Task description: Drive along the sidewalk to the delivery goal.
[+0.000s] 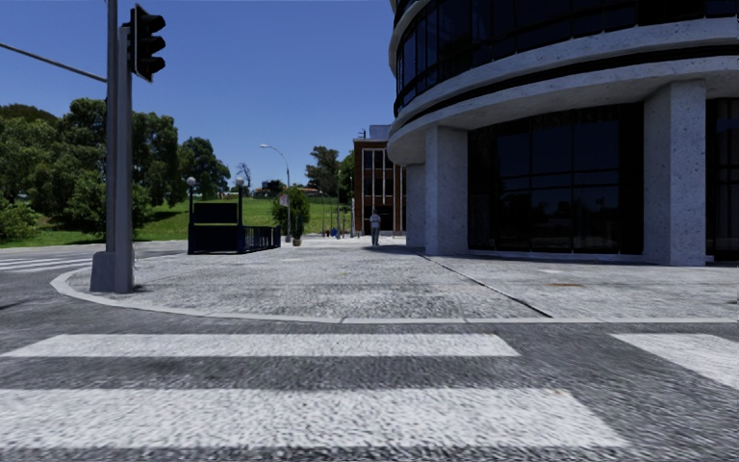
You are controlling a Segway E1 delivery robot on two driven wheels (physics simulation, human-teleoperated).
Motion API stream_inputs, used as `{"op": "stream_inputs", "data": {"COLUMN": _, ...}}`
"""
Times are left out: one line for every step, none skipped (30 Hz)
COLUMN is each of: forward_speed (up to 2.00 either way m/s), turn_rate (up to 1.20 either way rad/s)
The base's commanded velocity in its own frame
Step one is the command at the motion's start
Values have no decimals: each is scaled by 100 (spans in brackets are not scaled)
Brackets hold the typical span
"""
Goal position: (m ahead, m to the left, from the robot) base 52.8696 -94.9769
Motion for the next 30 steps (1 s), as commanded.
{"op": "stream_inputs", "data": {"forward_speed": 200, "turn_rate": 0}}
{"op": "stream_inputs", "data": {"forward_speed": 200, "turn_rate": 0}}
{"op": "stream_inputs", "data": {"forward_speed": 200, "turn_rate": 0}}
{"op": "stream_inputs", "data": {"forward_speed": 200, "turn_rate": 0}}
{"op": "stream_inputs", "data": {"forward_speed": 200, "turn_rate": 0}}
{"op": "stream_inputs", "data": {"forward_speed": 200, "turn_rate": 0}}
{"op": "stream_inputs", "data": {"forward_speed": 200, "turn_rate": 0}}
{"op": "stream_inputs", "data": {"forward_speed": 200, "turn_rate": 0}}
{"op": "stream_inputs", "data": {"forward_speed": 200, "turn_rate": 0}}
{"op": "stream_inputs", "data": {"forward_speed": 200, "turn_rate": 0}}
{"op": "stream_inputs", "data": {"forward_speed": 200, "turn_rate": 0}}
{"op": "stream_inputs", "data": {"forward_speed": 200, "turn_rate": 0}}
{"op": "stream_inputs", "data": {"forward_speed": 200, "turn_rate": 0}}
{"op": "stream_inputs", "data": {"forward_speed": 200, "turn_rate": 0}}
{"op": "stream_inputs", "data": {"forward_speed": 200, "turn_rate": -4}}
{"op": "stream_inputs", "data": {"forward_speed": 200, "turn_rate": -13}}
{"op": "stream_inputs", "data": {"forward_speed": 200, "turn_rate": -13}}
{"op": "stream_inputs", "data": {"forward_speed": 200, "turn_rate": -21}}
{"op": "stream_inputs", "data": {"forward_speed": 200, "turn_rate": -32}}
{"op": "stream_inputs", "data": {"forward_speed": 200, "turn_rate": -40}}
{"op": "stream_inputs", "data": {"forward_speed": 200, "turn_rate": -42}}
{"op": "stream_inputs", "data": {"forward_speed": 200, "turn_rate": -42}}
{"op": "stream_inputs", "data": {"forward_speed": 200, "turn_rate": -43}}
{"op": "stream_inputs", "data": {"forward_speed": 200, "turn_rate": -43}}
{"op": "stream_inputs", "data": {"forward_speed": 200, "turn_rate": -43}}
{"op": "stream_inputs", "data": {"forward_speed": 200, "turn_rate": -43}}
{"op": "stream_inputs", "data": {"forward_speed": 200, "turn_rate": -43}}
{"op": "stream_inputs", "data": {"forward_speed": 200, "turn_rate": -47}}
{"op": "stream_inputs", "data": {"forward_speed": 200, "turn_rate": -54}}
{"op": "stream_inputs", "data": {"forward_speed": 200, "turn_rate": -61}}
